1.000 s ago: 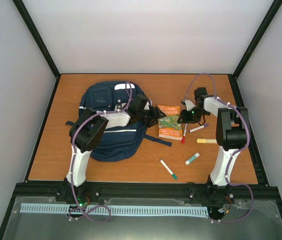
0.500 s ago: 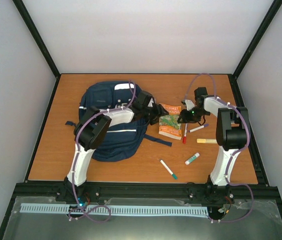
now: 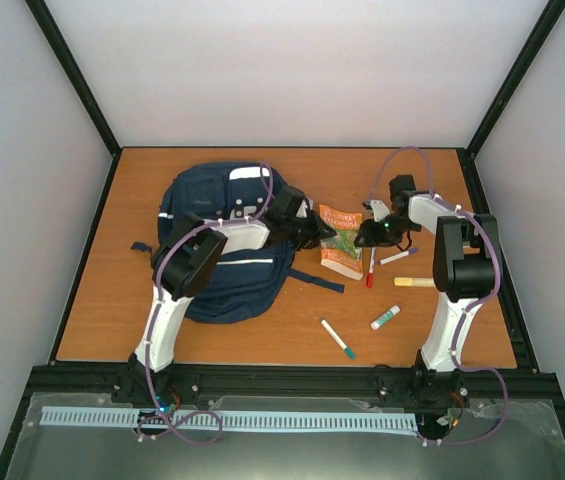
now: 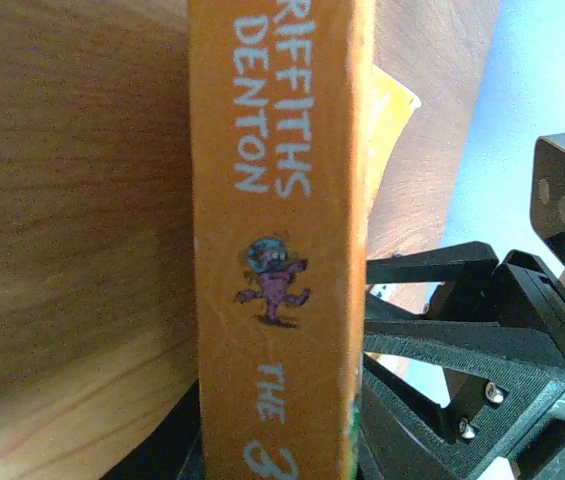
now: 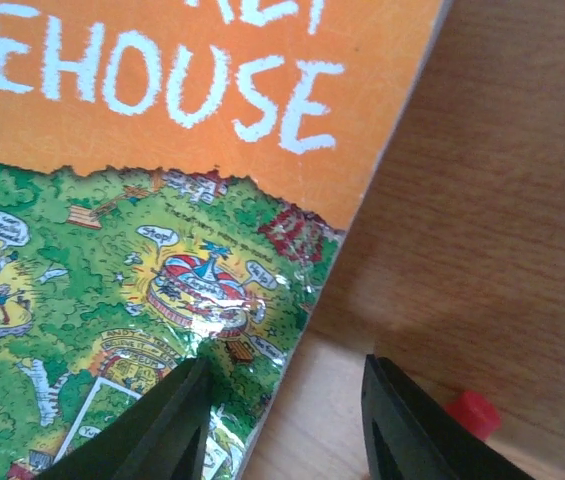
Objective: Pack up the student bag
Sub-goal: Pick up the book from the center of the board.
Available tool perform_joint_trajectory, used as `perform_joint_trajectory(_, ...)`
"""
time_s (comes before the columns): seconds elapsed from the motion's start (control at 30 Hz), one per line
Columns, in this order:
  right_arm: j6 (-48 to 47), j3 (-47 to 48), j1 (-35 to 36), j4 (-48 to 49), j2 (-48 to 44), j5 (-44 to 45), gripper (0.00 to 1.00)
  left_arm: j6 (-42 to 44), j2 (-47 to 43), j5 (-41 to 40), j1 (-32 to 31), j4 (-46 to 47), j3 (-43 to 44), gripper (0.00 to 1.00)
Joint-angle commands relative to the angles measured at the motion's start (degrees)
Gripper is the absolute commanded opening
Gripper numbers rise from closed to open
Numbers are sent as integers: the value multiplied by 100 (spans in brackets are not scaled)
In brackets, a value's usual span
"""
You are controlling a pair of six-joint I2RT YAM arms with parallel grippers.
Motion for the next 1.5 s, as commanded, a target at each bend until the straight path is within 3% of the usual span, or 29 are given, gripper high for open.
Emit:
perform_joint_trajectory(0.0,-44,-285,54,-211,-29,240,45,241,-898,227,-167,468,-202,7)
perform_joint_trajectory(0.13,-94,-254,-133,-249,-613,-217,54,853,-1648,-88,-174,-35,-531,1)
perform_joint_trajectory(0.27,-347,-224,-279,-340,-1333,-859,65,1651,-2500,-352,-174,-693,-736,1)
perform_joint_trajectory(0.47,-503,-204,-322,-393,-2355,-1859,74,2597,-3551,-1044,-166,-1617,-932,1)
perform_joint_trajectory(0.57,-422,-22,-319,-547,-2602,-2487,99,2824,-3986,-1201,-145,-1684,-1083,1)
perform_joint_trajectory(0.6,-386,27,-319,-571,-2653,-2790,100,2852,-4119,-1205,-122,-1632,-1142,1)
perform_joint_trajectory(0.83,328,45,-313,-93,-2826,-4508,100,2946,-4746,-1248,-52,-1377,-1364,1)
perform_joint_trajectory(1.3,1040,413,132,375,-2338,-5098,99,2605,-5236,100,-52,113,-1878,1)
perform_joint_trajectory(1.47,1071,626,287,235,-2247,-5573,94,2594,-5333,194,-52,331,-2046,1)
